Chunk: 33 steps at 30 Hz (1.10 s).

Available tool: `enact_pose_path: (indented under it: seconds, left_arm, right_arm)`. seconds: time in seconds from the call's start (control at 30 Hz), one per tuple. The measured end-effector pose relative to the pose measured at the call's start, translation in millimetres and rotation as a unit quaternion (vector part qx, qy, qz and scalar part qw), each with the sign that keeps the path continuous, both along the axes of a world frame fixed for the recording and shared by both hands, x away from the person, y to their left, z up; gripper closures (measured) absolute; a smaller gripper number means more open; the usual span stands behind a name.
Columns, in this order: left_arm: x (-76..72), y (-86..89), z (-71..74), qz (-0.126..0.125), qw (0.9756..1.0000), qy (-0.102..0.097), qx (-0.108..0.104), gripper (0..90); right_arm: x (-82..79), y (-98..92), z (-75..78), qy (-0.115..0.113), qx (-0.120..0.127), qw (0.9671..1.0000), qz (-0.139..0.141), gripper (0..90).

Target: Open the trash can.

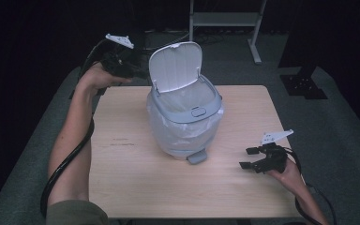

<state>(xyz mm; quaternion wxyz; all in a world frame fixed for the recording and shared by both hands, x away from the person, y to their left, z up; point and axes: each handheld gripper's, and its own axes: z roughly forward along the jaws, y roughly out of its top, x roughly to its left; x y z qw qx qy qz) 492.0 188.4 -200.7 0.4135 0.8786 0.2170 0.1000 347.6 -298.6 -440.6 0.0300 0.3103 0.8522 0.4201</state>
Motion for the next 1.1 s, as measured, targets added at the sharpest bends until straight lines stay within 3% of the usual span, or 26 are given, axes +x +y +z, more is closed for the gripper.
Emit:
enact_pose_path:
  seconds: [0.17,0.57,0.87,1.1]
  left_arm:
    - [3.7,-9.2,7.2,-0.008,1.0000,-0.005,0.002,90.0]
    - [11.1,-11.5,21.9,-0.019,0.9998,-0.009,-0.001,90.0]
    - [21.5,-22.8,19.4,-0.038,0.9992,0.009,-0.006,89.9]
    - [14.9,-32.2,19.0,-0.066,0.9976,0.020,-0.005,89.9]
  right_arm:
    - [-0.8,-1.6,1.5,-0.003,0.002,1.0000,-0.001,22.9]
    - [-2.7,-6.0,0.5,-0.001,0.002,1.0000,-0.006,22.9]
    - [-0.9,-8.0,-0.7,0.002,0.003,1.0000,-0.009,22.9]
    - [-0.6,-7.5,-0.6,0.002,0.002,1.0000,-0.007,22.9]
